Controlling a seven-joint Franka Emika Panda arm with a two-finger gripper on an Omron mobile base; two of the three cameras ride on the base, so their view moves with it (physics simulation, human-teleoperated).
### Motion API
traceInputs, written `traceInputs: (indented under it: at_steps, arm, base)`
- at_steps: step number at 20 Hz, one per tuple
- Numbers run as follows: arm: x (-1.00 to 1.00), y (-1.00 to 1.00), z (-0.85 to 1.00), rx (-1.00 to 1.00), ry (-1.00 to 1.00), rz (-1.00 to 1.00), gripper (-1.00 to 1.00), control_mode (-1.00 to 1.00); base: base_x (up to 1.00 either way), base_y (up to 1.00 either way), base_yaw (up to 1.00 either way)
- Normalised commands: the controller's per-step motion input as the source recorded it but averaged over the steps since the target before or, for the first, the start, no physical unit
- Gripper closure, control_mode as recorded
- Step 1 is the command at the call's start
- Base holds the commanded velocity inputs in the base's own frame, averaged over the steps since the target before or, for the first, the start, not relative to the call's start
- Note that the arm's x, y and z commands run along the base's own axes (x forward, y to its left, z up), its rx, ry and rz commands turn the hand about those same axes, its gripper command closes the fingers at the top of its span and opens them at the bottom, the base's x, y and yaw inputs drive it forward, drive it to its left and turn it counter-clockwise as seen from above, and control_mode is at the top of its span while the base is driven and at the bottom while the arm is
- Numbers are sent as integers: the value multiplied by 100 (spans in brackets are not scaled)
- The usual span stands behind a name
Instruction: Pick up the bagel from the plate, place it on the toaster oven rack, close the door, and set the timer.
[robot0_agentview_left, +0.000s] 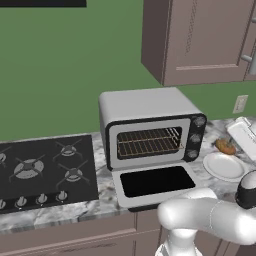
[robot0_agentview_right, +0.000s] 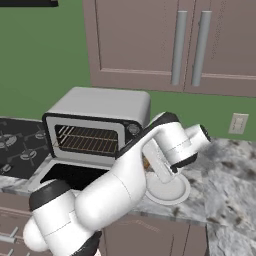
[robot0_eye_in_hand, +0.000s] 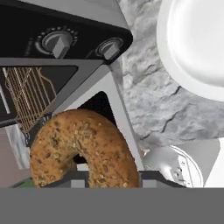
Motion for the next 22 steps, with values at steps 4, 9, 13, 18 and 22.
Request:
traceInputs:
  at_steps: [4, 9, 13, 18, 22]
  arm:
    - [-5, 98, 41, 1, 12, 0, 100, -100]
    - [1, 94, 12, 0, 17, 0, 100, -100]
    - [9, 82, 1, 0, 5, 0, 100, -100]
    - [33, 62, 0, 0, 0, 0, 100, -100]
    - [44, 42, -1, 0, -1, -1, 100, -100]
  base:
    - [0, 0, 0]
    - [0, 0, 0]
    - [0, 0, 0]
    - [0, 0, 0]
    - [0, 0, 0]
